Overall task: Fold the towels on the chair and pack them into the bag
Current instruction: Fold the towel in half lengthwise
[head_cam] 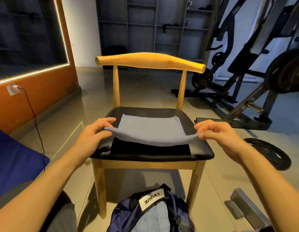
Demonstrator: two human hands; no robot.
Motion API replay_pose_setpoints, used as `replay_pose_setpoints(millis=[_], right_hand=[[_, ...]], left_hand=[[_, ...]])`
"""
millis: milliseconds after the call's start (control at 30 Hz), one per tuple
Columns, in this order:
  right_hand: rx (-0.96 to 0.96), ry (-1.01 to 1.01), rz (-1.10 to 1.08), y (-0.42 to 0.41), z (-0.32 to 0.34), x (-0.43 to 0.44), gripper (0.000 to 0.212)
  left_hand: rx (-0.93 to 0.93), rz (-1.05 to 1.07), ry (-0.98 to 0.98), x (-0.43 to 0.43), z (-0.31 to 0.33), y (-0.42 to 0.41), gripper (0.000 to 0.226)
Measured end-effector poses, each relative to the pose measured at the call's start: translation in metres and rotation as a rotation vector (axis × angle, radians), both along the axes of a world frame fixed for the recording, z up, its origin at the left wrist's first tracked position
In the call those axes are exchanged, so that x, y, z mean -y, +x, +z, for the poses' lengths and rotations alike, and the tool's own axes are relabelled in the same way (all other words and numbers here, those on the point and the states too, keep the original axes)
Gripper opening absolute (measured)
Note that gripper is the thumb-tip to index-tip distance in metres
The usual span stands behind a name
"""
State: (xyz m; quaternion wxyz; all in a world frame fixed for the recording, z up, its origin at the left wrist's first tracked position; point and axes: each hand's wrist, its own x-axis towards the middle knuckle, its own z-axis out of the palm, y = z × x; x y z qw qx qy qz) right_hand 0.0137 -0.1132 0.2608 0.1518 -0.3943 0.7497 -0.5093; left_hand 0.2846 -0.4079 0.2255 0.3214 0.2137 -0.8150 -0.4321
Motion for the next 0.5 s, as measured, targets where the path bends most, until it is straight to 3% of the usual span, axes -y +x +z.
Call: replay_pose_setpoints(millis=[100, 333, 500], right_hand=[[0.12, -0.011, 0.091, 0.002, 0.003, 0.001, 0.017], [0.174, -0.002, 0.142, -0.008, 0.009, -0.001, 0.013], [0.174, -0.043, 0.092, -0.018, 0.011, 0.01, 0.012]], left_hand=[[-0.016, 0.001, 0.055, -0.005, 0.004, -0.006, 0.021], [-0.007, 0.095, -0.3, -0.014, 0.002, -0.003, 0.013], [-0.04, 0.182, -0.141, -0.004, 0.012, -0.022, 0.01]])
